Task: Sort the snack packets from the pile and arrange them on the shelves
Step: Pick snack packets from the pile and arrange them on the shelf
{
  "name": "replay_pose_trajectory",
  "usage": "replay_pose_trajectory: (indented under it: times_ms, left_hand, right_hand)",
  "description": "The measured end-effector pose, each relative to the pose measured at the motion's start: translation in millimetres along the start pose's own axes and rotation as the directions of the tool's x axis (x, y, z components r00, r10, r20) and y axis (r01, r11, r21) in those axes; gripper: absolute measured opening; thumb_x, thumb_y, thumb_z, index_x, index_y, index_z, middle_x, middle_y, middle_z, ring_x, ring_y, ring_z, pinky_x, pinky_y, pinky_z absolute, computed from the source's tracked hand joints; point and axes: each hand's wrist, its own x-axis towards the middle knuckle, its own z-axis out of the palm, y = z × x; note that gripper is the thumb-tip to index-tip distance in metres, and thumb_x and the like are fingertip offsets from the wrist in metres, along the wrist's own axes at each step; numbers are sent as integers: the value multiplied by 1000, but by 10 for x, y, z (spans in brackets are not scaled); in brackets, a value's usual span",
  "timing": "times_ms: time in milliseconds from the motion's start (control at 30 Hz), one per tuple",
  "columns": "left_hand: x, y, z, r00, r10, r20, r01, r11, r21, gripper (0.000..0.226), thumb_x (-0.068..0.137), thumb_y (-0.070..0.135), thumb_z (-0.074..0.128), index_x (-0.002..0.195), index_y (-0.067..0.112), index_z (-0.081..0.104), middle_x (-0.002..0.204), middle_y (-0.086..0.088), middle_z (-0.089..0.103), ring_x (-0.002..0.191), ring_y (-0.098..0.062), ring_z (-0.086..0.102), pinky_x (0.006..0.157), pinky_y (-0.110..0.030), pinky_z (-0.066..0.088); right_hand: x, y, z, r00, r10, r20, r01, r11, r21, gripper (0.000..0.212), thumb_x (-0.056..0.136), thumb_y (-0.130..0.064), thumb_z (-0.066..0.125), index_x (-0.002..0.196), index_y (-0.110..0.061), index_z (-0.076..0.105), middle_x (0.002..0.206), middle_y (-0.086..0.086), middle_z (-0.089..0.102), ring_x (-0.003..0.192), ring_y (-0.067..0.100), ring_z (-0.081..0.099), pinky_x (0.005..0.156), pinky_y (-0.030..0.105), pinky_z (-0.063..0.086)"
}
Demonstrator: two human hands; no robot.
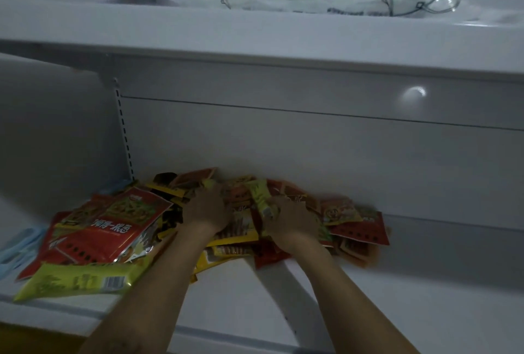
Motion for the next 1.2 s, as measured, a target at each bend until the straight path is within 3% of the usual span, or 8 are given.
replay_pose_trajectory:
  times_ms: [267,400,567,700,800,1000,1133,1200]
  left_hand:
    - [-3,63,22,986,0,-167,-30,984,-178,43,96,29,59,134,13,45,133,-16,50,119,-34,51,89,-40,47]
    - [-147,50,-16,975,-40,-218,-22,961,-276,29,93,30,64,114,13,54,125,-12,51,114,-29,51,80,-29,40]
    - [-326,-92,71,881,84,-465,-281,885,-372,22,78,16,81,89,7,63,85,-11,62,82,-30,60,55,-24,29]
    - [-507,-17,10,849,39,-528,-312,842,-440,25,78,21,82,94,10,66,80,-10,65,57,-19,53,45,-19,30]
    - [-650,92,-22,880,2,-476,-298,782,-547,22,80,19,81,90,18,62,62,2,57,42,-4,50,38,-11,29]
    - [-756,202,153,943,-39,-331,-183,771,-610,22,79,27,81,93,21,65,83,12,59,71,3,51,55,-16,40]
    - [-759,182,277,926,49,-374,-205,898,-390,12,84,30,73,87,23,65,89,-1,67,80,-21,62,59,-31,50]
    - [-756,163,287,916,66,-395,-202,928,-313,18,84,37,70,86,22,61,87,-2,67,83,-25,63,64,-34,51]
  right_hand:
    - [23,0,141,999,29,26,-29,999,-18,64,87,-50,65,141,-29,38,131,2,58,120,31,54,84,37,47]
    - [67,46,158,994,100,45,-105,988,114,70,84,-43,70,142,-22,36,133,2,57,118,28,56,84,36,48]
    - [90,119,148,991,132,24,-132,930,343,84,88,-25,67,156,-21,16,138,4,53,100,22,63,60,27,47]
    - [56,145,146,982,140,-127,-82,923,376,77,83,-27,64,151,-27,29,136,2,54,114,26,58,84,41,55]
    - [13,180,80,976,117,-182,-46,935,353,66,82,-25,64,143,-28,42,131,1,56,117,24,54,88,40,53]
    - [-197,386,42,925,97,-368,-1,968,252,57,82,-18,63,137,-25,49,130,3,51,122,25,47,79,33,47]
    - [-281,495,163,912,65,-406,-56,998,33,59,68,-6,68,126,-12,57,129,18,54,121,38,49,69,39,51]
    - [-266,506,244,926,42,-375,-52,998,-18,58,53,-5,75,111,-6,66,115,28,61,103,47,60,53,39,52]
